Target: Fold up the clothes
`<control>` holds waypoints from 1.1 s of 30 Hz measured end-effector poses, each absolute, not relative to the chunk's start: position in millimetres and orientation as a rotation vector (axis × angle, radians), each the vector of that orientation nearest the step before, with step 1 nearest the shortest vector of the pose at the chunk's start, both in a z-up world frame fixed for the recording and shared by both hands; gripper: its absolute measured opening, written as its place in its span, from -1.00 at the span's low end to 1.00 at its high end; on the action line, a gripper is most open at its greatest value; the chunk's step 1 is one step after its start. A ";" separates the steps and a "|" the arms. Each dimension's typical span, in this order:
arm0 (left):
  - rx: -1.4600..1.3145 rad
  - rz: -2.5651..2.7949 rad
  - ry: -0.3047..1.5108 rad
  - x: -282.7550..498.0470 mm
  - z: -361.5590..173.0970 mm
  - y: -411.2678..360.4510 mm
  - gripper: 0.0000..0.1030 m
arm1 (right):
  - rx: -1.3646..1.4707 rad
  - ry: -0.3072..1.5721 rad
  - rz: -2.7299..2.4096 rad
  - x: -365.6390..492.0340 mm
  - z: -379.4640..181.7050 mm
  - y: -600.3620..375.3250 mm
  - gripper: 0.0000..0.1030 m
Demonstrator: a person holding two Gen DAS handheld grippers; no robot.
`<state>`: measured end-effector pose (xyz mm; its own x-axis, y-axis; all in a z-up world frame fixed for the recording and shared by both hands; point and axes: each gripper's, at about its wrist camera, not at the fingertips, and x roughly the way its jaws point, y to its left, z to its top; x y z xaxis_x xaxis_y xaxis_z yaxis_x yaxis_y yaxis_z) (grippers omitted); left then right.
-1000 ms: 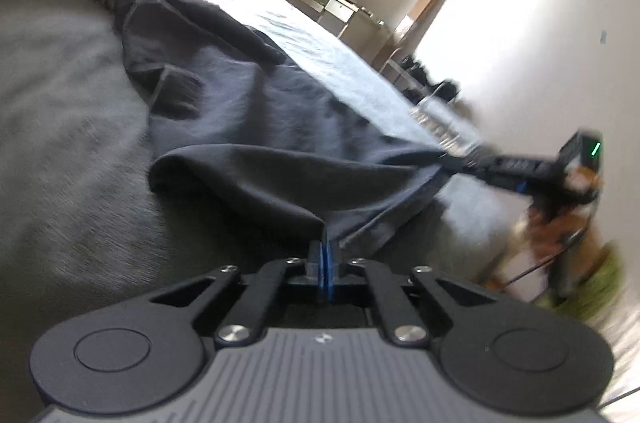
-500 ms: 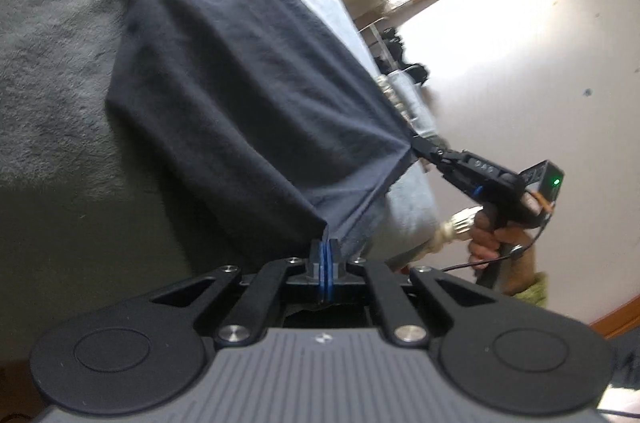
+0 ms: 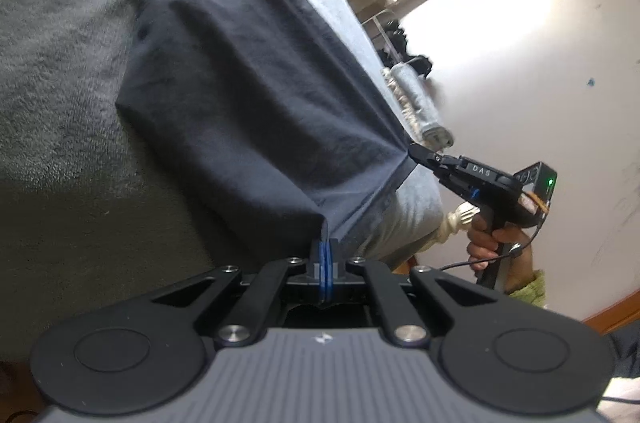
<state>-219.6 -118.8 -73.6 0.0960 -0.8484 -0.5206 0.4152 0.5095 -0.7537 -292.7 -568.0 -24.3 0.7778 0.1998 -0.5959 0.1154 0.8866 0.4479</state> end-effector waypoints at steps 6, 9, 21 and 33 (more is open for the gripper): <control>-0.383 -0.953 1.149 -217.6 -87.8 -125.8 -0.97 | 0.463 0.723 0.012 -287.9 -43.0 -568.4 -0.96; -0.341 -0.939 1.149 -220.4 -89.1 -124.0 -0.93 | 0.450 0.729 -0.004 -289.3 -45.7 -569.0 -0.89; -0.331 -0.928 1.031 -231.4 -66.6 -103.1 -0.23 | 0.412 0.620 -0.011 -303.1 -18.2 -554.6 -0.66; -0.348 -0.892 1.080 -231.6 -82.0 -139.2 -0.80 | 0.460 0.732 0.055 -267.8 -43.1 -563.6 -0.86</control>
<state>-231.6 -139.2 -82.0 0.1782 -0.7705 -0.6121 0.4555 0.6159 -0.6427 -267.8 -563.6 -43.1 0.7471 0.2064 -0.6318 0.1096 0.8993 0.4233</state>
